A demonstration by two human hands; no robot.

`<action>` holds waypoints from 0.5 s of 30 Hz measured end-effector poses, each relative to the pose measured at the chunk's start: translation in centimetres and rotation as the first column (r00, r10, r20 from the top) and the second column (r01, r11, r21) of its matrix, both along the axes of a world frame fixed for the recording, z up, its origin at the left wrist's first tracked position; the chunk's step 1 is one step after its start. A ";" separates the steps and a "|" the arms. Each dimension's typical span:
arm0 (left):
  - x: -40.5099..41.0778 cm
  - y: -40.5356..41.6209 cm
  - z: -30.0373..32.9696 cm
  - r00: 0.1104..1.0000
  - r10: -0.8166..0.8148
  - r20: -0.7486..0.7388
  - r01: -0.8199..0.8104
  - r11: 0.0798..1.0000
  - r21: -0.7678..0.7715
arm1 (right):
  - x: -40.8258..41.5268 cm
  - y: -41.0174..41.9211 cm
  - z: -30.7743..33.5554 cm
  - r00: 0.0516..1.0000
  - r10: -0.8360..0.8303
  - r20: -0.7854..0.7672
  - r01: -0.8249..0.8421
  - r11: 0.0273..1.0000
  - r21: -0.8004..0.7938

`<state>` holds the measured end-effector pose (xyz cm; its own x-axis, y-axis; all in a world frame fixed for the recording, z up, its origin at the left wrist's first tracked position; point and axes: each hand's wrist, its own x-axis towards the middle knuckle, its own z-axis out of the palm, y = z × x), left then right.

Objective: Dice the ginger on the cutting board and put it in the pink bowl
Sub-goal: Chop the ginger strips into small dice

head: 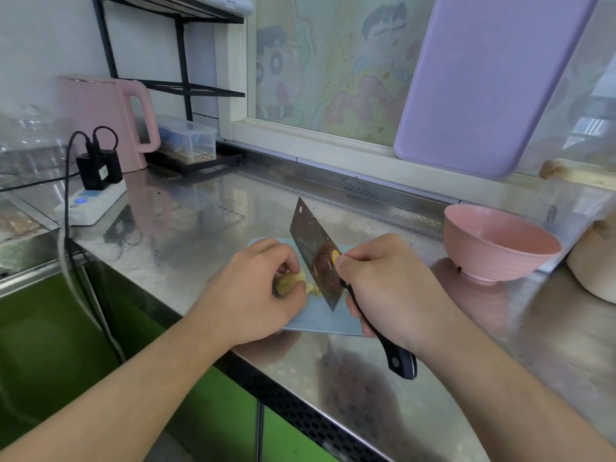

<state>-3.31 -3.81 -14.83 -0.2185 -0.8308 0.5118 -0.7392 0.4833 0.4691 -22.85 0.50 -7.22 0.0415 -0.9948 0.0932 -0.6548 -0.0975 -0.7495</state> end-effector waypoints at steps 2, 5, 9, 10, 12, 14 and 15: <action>0.0 0.0 0.0 0.998 0.003 0.064 -0.004 1.000 0.022 | -0.1 -0.1 -0.1 1.000 -0.005 0.001 0.005 1.000 0.002; 0.1 -0.1 0.0 0.998 0.008 0.064 -0.010 0.999 0.035 | 0.0 -0.1 -0.2 1.000 -0.008 0.001 0.008 1.000 0.002; 0.0 -0.1 0.1 0.999 0.019 0.042 -0.020 1.000 0.024 | 0.0 -0.1 -0.3 1.000 -0.001 -0.010 0.001 1.000 0.008; 0.0 -0.1 0.0 0.999 0.017 0.035 -0.018 1.000 0.018 | 0.0 -0.1 -0.3 1.000 0.000 -0.008 0.001 1.000 0.011; 0.1 -0.2 0.0 1.000 0.005 0.025 -0.005 1.000 0.007 | 0.0 -0.1 -0.3 1.000 0.002 -0.009 -0.002 1.000 0.017; 0.2 -0.3 -0.1 1.000 -0.006 0.021 0.006 1.000 -0.001 | 0.0 -0.1 -0.2 1.000 0.005 -0.014 -0.004 1.000 0.018; 0.3 -0.3 -0.2 1.000 -0.009 0.020 0.010 1.000 -0.004 | 0.0 -0.1 -0.2 1.000 0.004 -0.015 -0.003 1.000 0.017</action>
